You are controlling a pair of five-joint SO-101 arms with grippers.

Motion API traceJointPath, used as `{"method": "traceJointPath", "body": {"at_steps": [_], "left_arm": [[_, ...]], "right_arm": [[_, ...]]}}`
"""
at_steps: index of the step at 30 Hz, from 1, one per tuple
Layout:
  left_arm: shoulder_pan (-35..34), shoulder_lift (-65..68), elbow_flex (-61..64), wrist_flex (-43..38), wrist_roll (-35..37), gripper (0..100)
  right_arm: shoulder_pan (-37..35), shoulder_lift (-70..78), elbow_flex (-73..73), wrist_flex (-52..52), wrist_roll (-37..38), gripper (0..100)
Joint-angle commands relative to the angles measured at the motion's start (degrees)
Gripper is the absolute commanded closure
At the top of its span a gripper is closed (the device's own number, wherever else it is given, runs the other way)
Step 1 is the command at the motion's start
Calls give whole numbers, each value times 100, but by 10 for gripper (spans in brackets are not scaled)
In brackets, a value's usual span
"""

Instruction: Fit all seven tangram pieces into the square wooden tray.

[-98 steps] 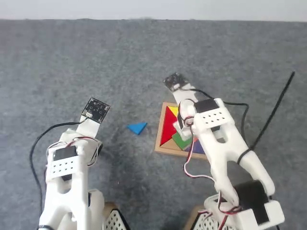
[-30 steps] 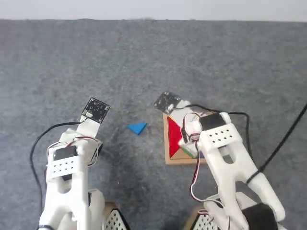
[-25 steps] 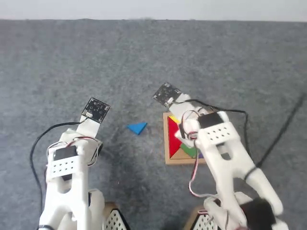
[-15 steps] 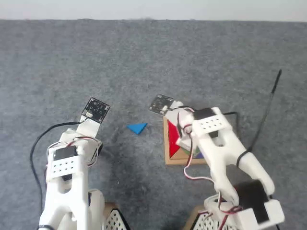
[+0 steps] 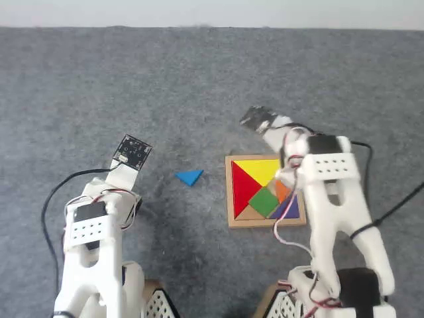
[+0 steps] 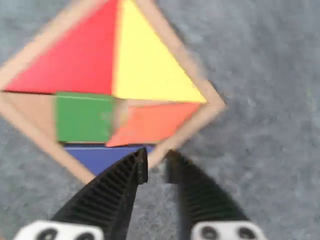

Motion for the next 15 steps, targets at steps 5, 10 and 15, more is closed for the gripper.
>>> {"method": "traceJointPath", "body": {"at_steps": [5,10,15], "left_arm": [[0,-35,-31,-9,-35,823],[0,-35,-31,-9,-35,823],[0,-35,-31,-9,-35,823]], "right_arm": [[-48,998,-26,-242,9,588],[-365,1279,-26,-189,-510,589],[-514,1288,-18,-110,-1152,589]]}}
